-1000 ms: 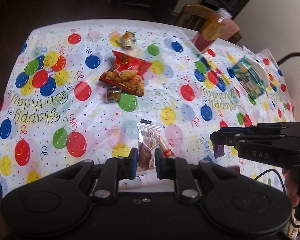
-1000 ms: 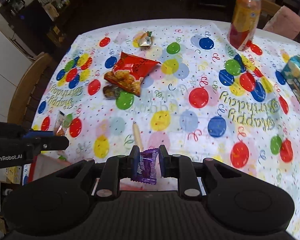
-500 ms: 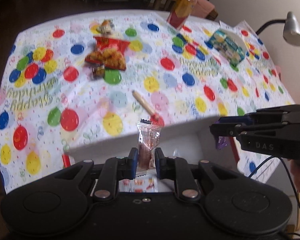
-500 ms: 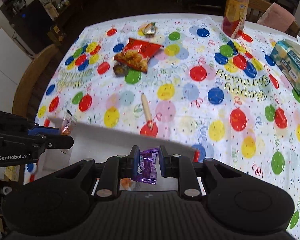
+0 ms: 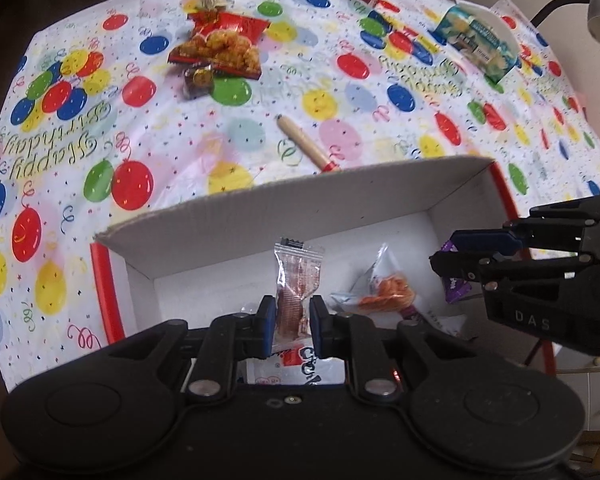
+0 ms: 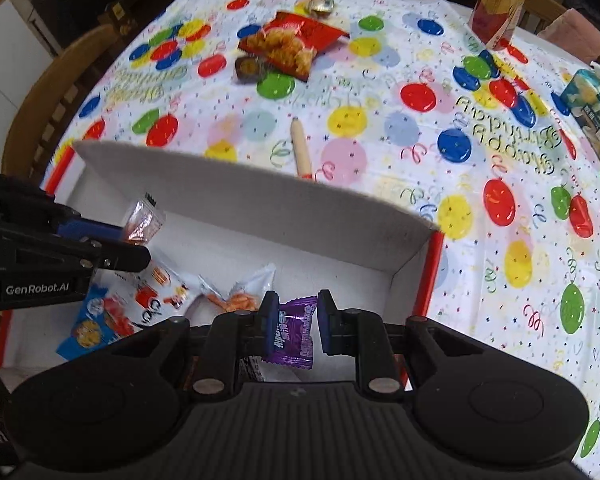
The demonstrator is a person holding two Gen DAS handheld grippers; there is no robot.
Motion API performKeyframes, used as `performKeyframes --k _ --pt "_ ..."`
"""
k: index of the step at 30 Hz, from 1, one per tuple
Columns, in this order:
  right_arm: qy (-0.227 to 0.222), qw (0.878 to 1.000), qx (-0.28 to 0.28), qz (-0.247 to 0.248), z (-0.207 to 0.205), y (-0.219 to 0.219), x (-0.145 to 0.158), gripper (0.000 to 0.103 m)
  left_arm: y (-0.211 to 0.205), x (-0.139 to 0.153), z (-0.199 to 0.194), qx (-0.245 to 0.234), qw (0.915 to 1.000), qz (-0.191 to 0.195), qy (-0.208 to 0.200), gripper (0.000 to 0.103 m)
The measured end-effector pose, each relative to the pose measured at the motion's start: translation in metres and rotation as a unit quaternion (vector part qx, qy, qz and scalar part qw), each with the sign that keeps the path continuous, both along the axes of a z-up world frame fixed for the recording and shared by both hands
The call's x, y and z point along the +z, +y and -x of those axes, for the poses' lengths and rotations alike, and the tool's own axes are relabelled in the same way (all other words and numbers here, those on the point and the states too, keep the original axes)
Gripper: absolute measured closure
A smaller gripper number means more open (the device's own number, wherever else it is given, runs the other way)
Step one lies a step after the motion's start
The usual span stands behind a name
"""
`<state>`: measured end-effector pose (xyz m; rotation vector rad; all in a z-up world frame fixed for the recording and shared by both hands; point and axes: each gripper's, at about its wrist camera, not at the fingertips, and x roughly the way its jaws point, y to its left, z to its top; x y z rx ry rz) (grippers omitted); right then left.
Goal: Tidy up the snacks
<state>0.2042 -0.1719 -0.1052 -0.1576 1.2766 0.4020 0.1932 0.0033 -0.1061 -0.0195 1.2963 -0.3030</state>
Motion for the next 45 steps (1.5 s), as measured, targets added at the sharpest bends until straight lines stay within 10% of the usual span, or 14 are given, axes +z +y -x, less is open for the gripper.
performKeyframes --k 22,34,39,45 --pt "0.019 1.0 0.001 -0.011 0.006 0.001 -0.012 0.081 -0.005 -0.025 -0.008 0.003 0.9993 -0.027 0.026 0.085" --pt "0.008 0.999 -0.006 -0.033 0.01 -0.003 0.009 0.076 0.004 -0.012 -0.002 0.01 0.9997 -0.02 0.004 0.052" --pt "-0.006 0.999 -0.01 -0.05 0.015 -0.006 0.027 0.041 0.005 0.004 0.007 0.005 0.9998 -0.012 -0.017 0.044" --pt "-0.026 0.998 -0.011 -0.063 0.021 -0.007 0.052 0.038 0.009 0.028 0.016 0.001 0.9989 0.001 -0.046 0.04"
